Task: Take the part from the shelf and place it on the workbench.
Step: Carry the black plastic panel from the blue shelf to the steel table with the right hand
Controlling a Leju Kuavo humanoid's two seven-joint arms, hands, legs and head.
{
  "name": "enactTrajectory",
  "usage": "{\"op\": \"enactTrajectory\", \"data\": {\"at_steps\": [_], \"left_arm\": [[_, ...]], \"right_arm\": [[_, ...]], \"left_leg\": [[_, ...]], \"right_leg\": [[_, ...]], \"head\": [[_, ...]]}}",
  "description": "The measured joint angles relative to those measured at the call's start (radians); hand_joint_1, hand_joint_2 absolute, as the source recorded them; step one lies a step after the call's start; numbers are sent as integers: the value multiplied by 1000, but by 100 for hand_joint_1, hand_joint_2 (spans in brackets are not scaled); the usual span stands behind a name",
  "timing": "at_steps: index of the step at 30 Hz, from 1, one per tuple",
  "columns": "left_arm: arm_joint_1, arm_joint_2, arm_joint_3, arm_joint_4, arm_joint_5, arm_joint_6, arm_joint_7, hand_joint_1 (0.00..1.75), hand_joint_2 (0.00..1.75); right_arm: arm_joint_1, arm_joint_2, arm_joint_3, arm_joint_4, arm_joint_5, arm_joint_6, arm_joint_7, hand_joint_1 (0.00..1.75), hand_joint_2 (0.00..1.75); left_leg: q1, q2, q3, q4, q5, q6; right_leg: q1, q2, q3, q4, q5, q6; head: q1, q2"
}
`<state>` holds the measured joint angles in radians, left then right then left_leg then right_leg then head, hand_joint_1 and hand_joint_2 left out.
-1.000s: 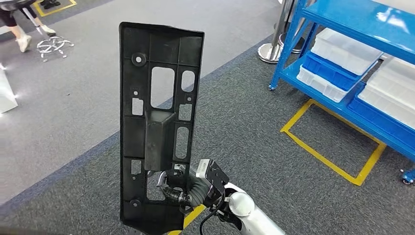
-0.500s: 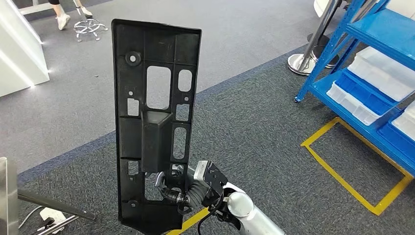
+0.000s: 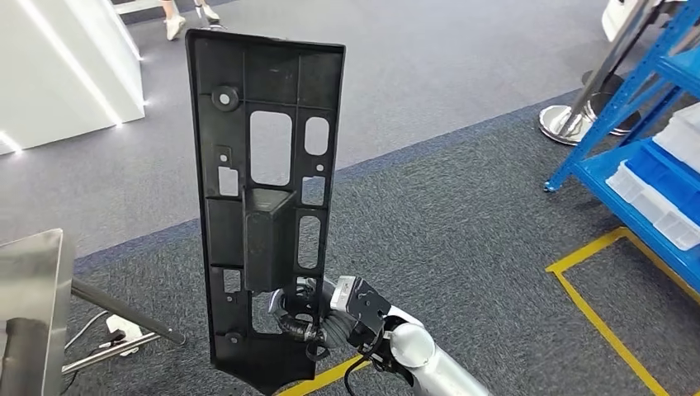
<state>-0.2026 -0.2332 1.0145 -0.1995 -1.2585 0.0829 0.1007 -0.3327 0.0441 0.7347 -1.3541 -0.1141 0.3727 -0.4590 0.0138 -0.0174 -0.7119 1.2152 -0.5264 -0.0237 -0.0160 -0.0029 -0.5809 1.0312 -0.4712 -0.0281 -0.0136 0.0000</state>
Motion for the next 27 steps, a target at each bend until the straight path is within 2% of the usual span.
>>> {"op": "enactTrajectory", "data": {"at_steps": [1,2,3,4,5,7,8,10,11,13,15,16,17,18,19,20,22,23,24,26,27], "left_arm": [[-1,0,-2,0,-3,-1,0,0,175],[-1,0,-5,0,-6,-2,0,0,175],[-1,0,-8,0,-9,-3,0,0,175],[0,0,-11,0,-11,-3,0,0,175],[-1,1,-14,0,-12,-4,0,0,175],[-5,3,-19,0,-12,-4,0,0,175],[-8,4,-20,0,-12,-4,0,0,175],[-9,4,-21,0,-12,-4,0,0,175],[-8,4,-21,0,-12,-4,0,0,175],[-9,4,-22,0,-12,-4,0,0,175],[-11,4,-22,0,-10,-4,0,0,175],[-11,4,-22,0,-8,-3,0,0,175],[-11,4,-22,0,-7,-3,0,0,175],[-10,4,-22,0,-6,-3,0,0,175],[-9,4,-22,0,-4,-3,-1,0,175],[-8,4,-22,0,-3,-3,-1,0,175],[-9,4,-22,0,2,-3,-3,0,175],[-9,4,-22,0,5,-2,-5,0,175],[-9,4,-22,0,7,-1,-7,0,175],[-7,5,-21,0,13,1,-10,0,175],[-4,6,-20,0,17,2,-10,0,175]], "right_arm": [[5,-5,0,-3,3,-2,0,175,175],[9,-10,0,-6,4,-3,0,175,175],[14,-15,0,-11,5,-4,0,175,175],[16,-19,0,-16,5,-5,0,175,175],[17,-22,0,-21,5,-6,0,175,175],[17,-25,0,-31,5,-8,-1,175,175],[17,-27,0,-34,5,-9,-1,175,175],[17,-28,0,-39,5,-10,-1,175,175],[17,-29,0,-41,5,-10,-1,175,175],[16,-30,0,-46,5,-9,-2,175,175],[16,-33,0,-48,6,-5,-4,175,175],[17,-35,0,-48,6,-2,-4,175,175],[18,-37,0,-47,6,1,-4,175,175],[18,-38,0,-46,6,4,-3,175,175],[17,-38,1,-46,6,7,-3,175,175],[15,-38,1,-46,6,9,-3,175,175],[7,-38,1,-45,4,18,-4,175,175],[4,-38,2,-44,3,22,-5,175,175],[2,-37,2,-42,2,26,-6,175,175],[-1,-35,4,-39,-1,35,-9,175,175],[-4,-31,5,-37,-2,40,-10,175,175]], "left_leg": [[2,9,-29,57,-20,-3],[3,12,-43,84,-22,-4],[3,14,-39,75,-7,-4],[3,19,-14,26,25,-1],[1,33,25,-48,59,4],[-10,67,88,-166,97,18],[-14,76,101,-192,100,24],[-17,61,101,-200,100,35],[-15,50,102,-204,102,40],[-9,30,108,-215,108,52],[-8,10,110,-218,111,60],[-9,-1,109,-217,111,61],[-10,-14,109,-216,110,62],[-10,-26,109,-214,110,62],[-10,-39,109,-211,109,61],[-10,-53,109,-206,107,58],[-10,-78,103,-194,101,50],[-9,-87,98,-189,101,45],[-7,-96,94,-188,101,39],[-2,-106,89,-188,103,26],[-3,-90,84,-179,98,21]], "right_leg": [[1,-14,1,0,-2,-1],[2,-27,2,0,-4,-1],[3,-39,3,0,-6,0],[3,-50,6,1,-8,1],[4,-59,9,1,-11,3],[8,-76,16,0,-16,10],[9,-84,18,0,-19,15],[12,-101,22,-3,-21,25],[11,-98,23,0,-26,30],[9,-60,4,47,-59,38],[7,-13,-57,168,-119,41],[7,-3,-91,232,-142,42],[6,1,-114,271,-147,42],[6,2,-124,281,-137,42],[5,4,-112,247,-105,41],[3,13,-85,184,-64,40],[-2,54,-31,60,-11,35],[-2,70,-18,29,-3,34],[0,78,-14,21,-7,32],[2,59,-10,14,-2,23],[1,48,-6,9,0,16]], "head": [[0,0],[0,0],[0,0],[0,0],[0,0],[0,0],[0,0],[1,0],[1,0],[2,0],[2,0],[2,0],[2,0],[2,0],[2,0],[2,0],[2,0],[2,0],[2,0],[2,0],[0,0]]}}
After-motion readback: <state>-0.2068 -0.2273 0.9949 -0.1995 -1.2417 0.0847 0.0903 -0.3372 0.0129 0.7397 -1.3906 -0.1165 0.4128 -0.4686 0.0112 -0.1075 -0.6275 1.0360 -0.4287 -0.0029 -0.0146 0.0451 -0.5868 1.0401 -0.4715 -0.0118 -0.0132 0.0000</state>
